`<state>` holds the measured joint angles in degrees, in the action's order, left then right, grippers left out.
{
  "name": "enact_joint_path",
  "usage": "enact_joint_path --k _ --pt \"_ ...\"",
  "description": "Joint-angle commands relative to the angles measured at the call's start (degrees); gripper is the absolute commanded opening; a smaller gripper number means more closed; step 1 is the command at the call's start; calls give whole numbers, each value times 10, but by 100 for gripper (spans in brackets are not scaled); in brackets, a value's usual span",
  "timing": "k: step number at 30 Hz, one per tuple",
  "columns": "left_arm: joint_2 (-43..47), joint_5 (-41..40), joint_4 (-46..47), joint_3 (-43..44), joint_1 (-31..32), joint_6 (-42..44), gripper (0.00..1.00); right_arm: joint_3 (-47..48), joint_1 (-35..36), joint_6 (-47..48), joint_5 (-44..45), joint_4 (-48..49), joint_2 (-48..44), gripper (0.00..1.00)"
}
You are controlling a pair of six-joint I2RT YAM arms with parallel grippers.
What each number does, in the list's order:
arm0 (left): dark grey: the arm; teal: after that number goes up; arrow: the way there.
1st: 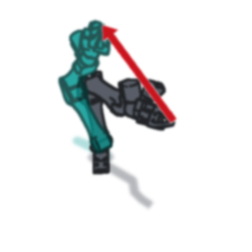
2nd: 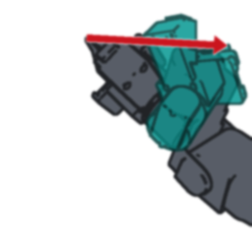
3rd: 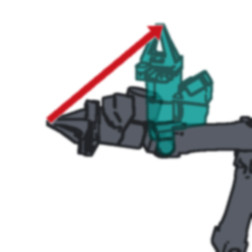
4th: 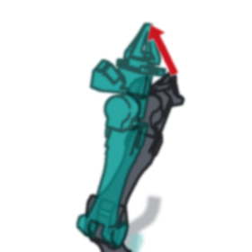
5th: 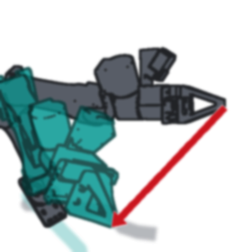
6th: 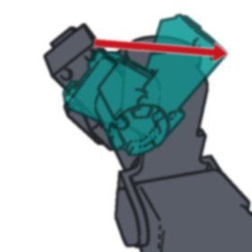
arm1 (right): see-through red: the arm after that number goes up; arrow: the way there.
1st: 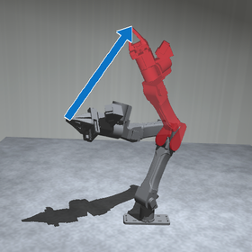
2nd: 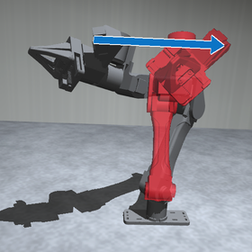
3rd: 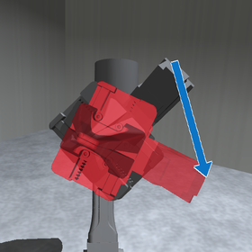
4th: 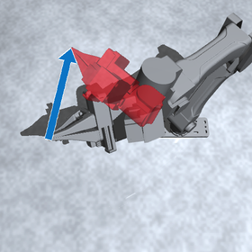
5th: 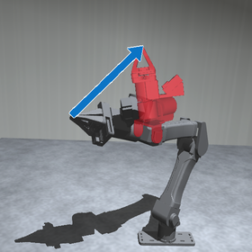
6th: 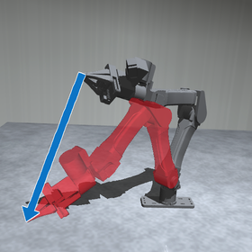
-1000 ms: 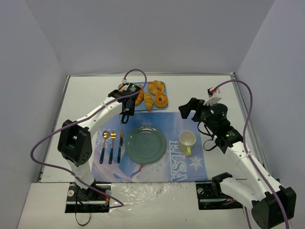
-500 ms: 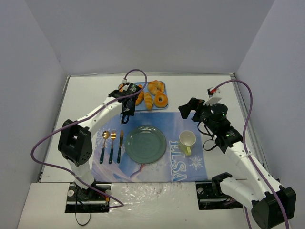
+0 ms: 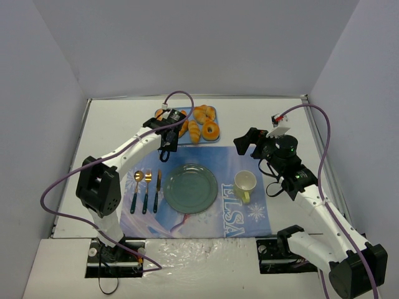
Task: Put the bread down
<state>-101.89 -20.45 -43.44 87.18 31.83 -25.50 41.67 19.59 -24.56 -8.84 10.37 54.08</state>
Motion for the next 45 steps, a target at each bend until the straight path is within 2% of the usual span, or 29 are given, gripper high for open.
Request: enact_joint_path --k 1,14,19,24,28,36,45 --pt "25 -9 7 10 5 7 45 6 3 3 2 33 -12 100" --pt "13 4 9 3 5 2 44 7 4 5 3 31 -13 100" --pt "17 9 13 -1 5 0 37 7 4 6 5 30 -12 100" --pt "20 8 4 6 8 -2 25 10 4 6 5 31 -10 100" --pt "46 -13 -8 13 17 -4 20 10 4 7 6 30 -9 100" --pt "107 -29 -46 33 36 3 20 5 4 5 6 36 -6 100" --pt "202 0 -88 -46 108 20 20 -3 4 3 10 45 0 100"
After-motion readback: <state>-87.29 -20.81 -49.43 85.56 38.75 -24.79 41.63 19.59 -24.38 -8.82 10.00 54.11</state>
